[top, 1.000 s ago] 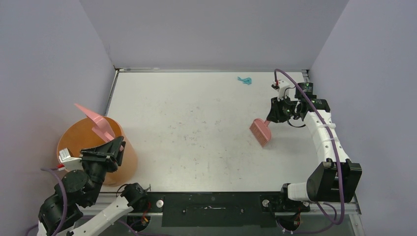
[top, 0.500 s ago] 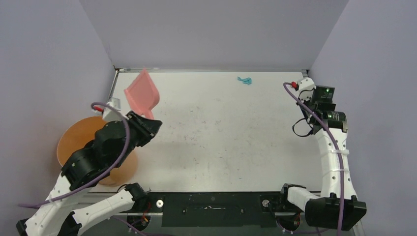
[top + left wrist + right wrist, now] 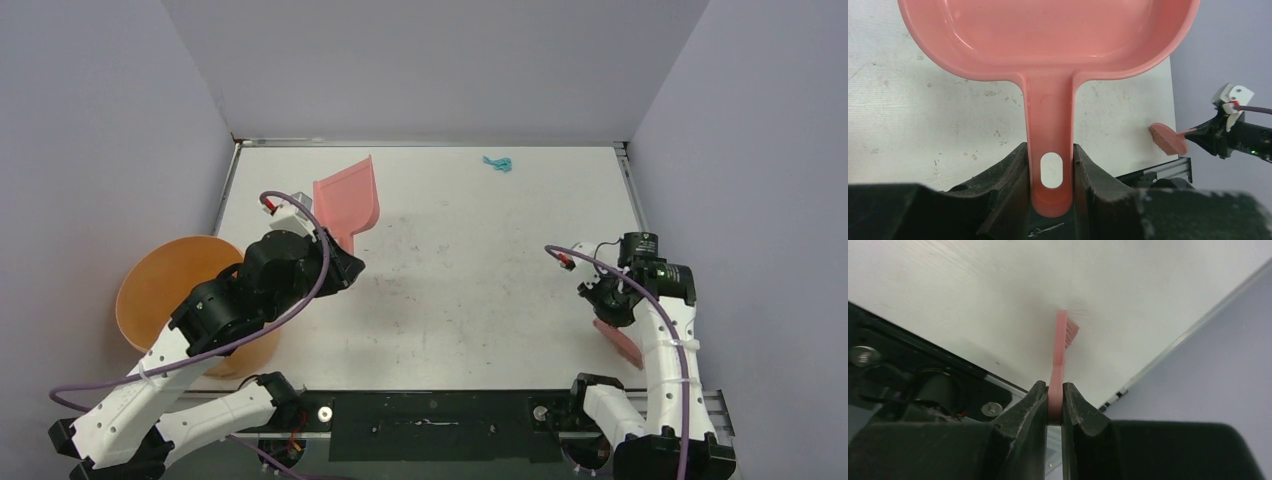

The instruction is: Sweep away the paper scraps from the table

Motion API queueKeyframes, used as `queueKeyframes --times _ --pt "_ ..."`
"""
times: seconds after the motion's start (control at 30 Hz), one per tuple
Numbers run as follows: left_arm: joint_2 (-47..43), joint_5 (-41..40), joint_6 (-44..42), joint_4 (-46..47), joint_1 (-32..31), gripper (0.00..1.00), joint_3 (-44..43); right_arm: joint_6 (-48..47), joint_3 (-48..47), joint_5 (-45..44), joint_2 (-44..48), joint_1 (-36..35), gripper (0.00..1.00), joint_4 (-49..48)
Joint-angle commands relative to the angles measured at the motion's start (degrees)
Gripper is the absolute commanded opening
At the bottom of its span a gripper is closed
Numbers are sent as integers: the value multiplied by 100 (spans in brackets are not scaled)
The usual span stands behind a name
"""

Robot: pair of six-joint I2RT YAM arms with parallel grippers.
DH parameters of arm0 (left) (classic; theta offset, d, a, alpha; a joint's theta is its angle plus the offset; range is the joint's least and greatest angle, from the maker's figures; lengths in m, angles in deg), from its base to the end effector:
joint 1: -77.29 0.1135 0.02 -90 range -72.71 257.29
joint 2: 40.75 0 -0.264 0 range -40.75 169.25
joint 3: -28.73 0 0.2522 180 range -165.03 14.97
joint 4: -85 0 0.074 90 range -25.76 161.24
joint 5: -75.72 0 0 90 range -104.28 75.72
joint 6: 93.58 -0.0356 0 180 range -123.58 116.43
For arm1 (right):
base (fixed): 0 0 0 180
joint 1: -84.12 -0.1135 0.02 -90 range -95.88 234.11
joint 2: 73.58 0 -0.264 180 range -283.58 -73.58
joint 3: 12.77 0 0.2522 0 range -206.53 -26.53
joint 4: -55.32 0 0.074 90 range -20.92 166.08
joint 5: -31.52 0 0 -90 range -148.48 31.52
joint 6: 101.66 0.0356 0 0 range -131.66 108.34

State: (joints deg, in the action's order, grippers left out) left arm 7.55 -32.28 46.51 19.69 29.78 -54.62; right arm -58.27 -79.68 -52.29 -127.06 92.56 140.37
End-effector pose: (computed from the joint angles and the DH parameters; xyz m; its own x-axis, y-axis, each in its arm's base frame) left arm 0.1054 -0.0988 0.4011 -0.6180 -0.4053 -0.6736 0.0732 0.8235 -0.5626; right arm 0.1417 -0.0171 0.2804 -0.7265 -0.6226 -0.2910 -0.6050 0.7802 -0.1588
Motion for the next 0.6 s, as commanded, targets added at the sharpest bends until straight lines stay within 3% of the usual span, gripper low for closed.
queueKeyframes --times 0.0,0.37,0.43,0.57 --pt "-230 172 -216 385 5 0 178 -553 -925 2149 -147 -29 5 903" --pt "-657 -50 -420 -18 18 0 136 253 -2503 3909 -1514 -1131 5 873" --pt "-547 38 -533 -210 18 0 46 512 -2753 3866 -1764 -1133 5 549" --pt "-121 284 -905 -803 13 0 -281 1259 -3077 2960 -1933 -1139 5 -1154"
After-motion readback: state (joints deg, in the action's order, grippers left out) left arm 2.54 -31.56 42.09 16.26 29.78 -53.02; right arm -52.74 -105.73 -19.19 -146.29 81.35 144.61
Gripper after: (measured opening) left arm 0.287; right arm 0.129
